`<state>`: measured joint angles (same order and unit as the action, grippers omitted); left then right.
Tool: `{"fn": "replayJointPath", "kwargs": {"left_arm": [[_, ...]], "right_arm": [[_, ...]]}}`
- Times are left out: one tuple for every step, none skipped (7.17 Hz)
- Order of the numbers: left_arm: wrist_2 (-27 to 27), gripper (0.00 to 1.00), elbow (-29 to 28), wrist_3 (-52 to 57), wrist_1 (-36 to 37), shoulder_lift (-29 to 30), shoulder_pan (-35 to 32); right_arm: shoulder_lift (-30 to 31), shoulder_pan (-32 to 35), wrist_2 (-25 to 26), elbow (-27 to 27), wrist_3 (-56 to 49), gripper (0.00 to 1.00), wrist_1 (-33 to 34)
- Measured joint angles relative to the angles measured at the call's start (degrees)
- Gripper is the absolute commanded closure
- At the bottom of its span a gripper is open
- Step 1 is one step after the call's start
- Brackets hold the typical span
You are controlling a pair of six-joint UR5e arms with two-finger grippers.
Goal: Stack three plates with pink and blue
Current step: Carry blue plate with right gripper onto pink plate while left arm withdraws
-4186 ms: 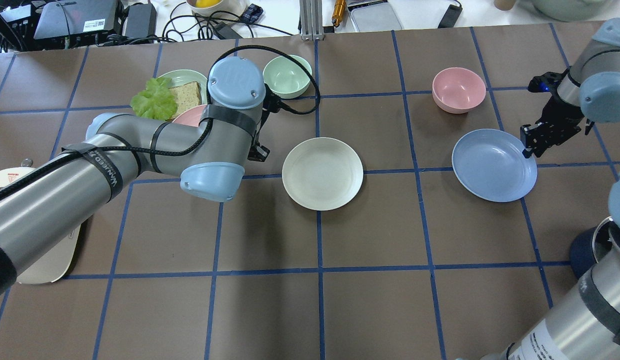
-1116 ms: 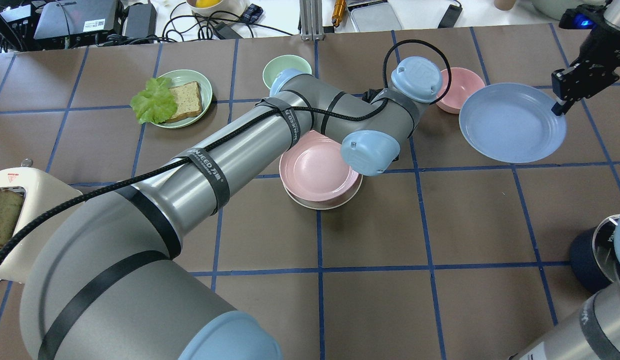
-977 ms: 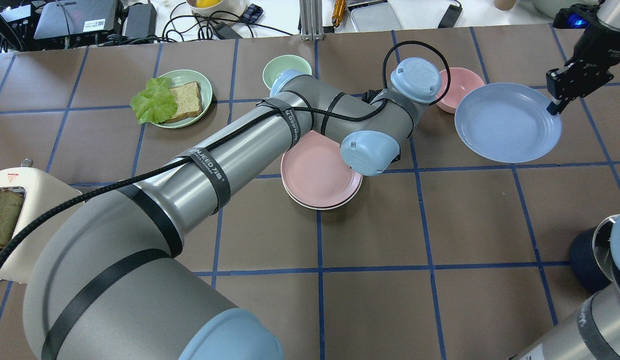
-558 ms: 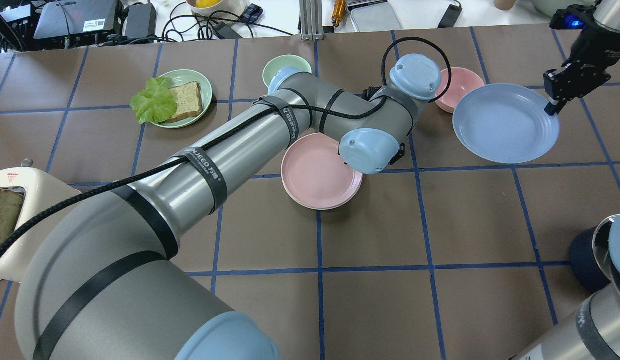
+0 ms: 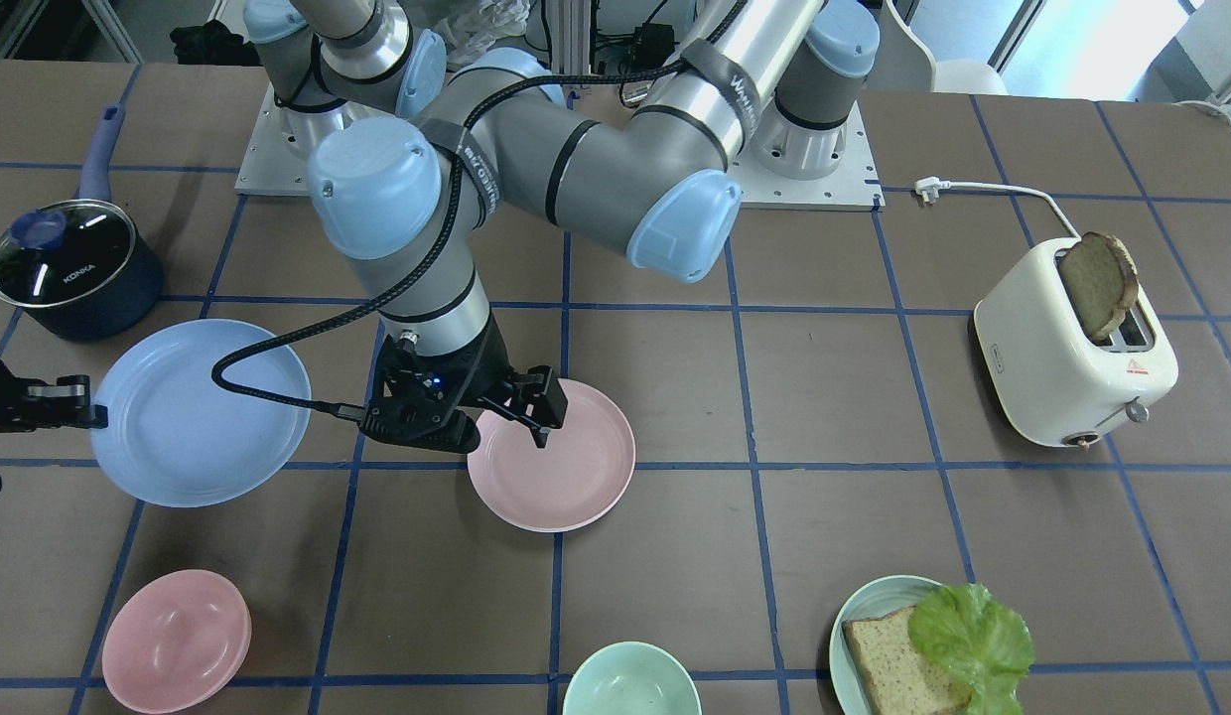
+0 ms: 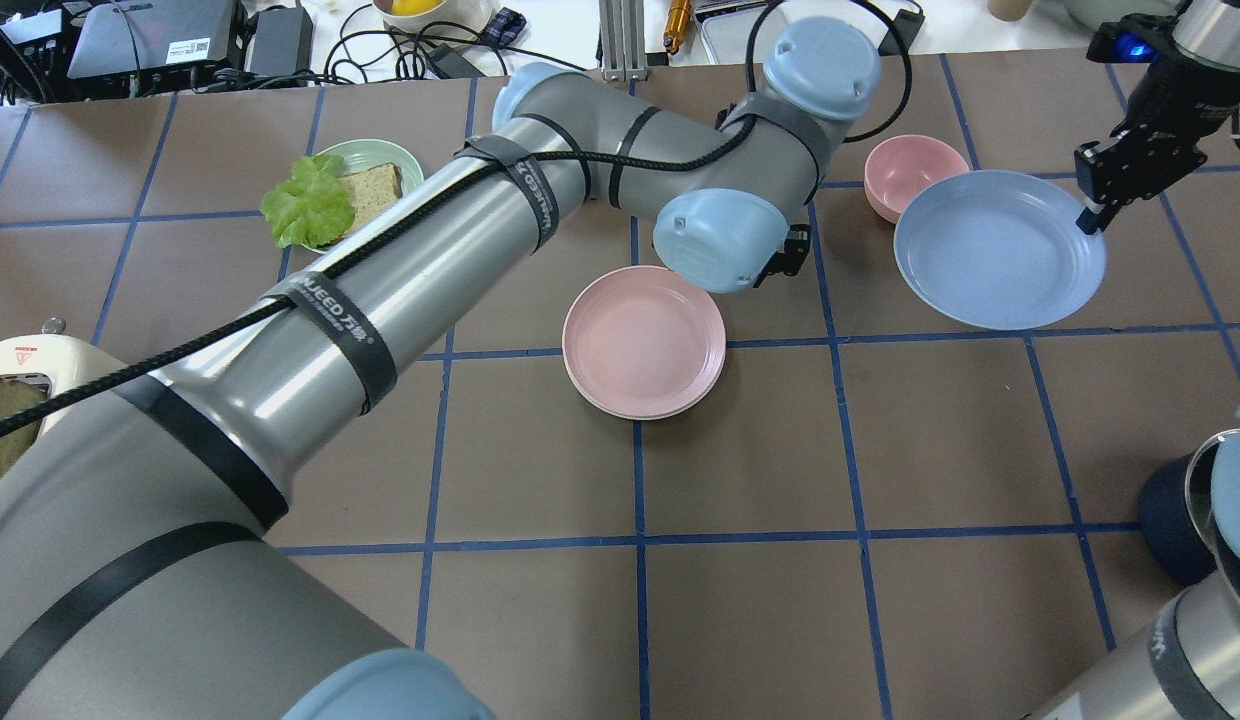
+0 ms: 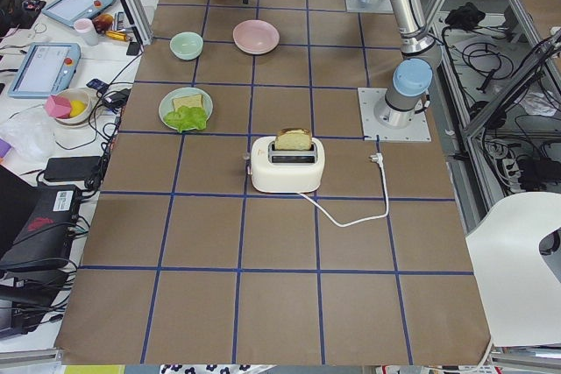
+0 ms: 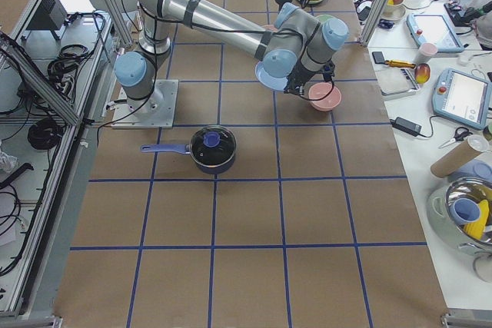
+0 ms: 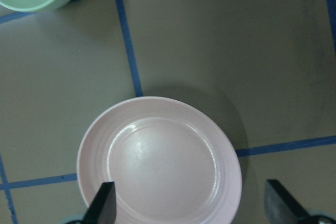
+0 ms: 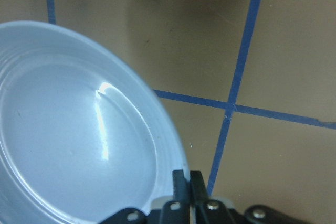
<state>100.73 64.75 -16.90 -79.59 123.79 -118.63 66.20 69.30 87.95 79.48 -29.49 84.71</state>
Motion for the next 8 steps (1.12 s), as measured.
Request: {"fn": "replayJointPath", "kwargs": {"left_arm": [[-0.1, 0.00, -0.6, 3.1, -1.2, -1.9, 2.5], [-0.2, 0.00, -0.7, 5.8, -2.8, -4.0, 5.3], [-0.6, 0.00, -0.8, 7.7, -4.9, -6.0, 8.1], [-1.4, 0.00, -0.7, 8.7, -7.6, -8.1, 10.9], [-2.1, 0.00, -0.7, 9.2, -11.2, -10.2, 13.5], [-2.7, 0.00, -0.5, 9.8, -14.8, -12.4, 16.3], [-4.4, 0.00, -0.3, 11.1, -17.2, -14.5, 19.5], [-7.3, 0.00, 0.1, 13.1, -19.0, -16.3, 23.2]], "right_arm": [[0.1, 1.7, -1.1, 1.3, 2.3, 1.00, 0.3], [0.1, 4.3, -2.0, 2.0, 6.2, 1.00, 0.5], [0.2, 7.6, -2.4, 2.4, 11.2, 1.00, 1.0], [0.2, 11.3, -2.9, 2.5, 16.8, 1.00, 2.0], [0.1, 15.4, -3.7, 2.6, 23.2, 1.00, 3.3], [-0.2, 19.3, -4.6, 2.6, 29.0, 1.00, 4.9], [-0.8, 23.0, -5.0, 2.7, 32.8, 1.00, 6.5], [-1.6, 26.1, -5.2, 3.1, 35.1, 1.00, 8.1]]}}
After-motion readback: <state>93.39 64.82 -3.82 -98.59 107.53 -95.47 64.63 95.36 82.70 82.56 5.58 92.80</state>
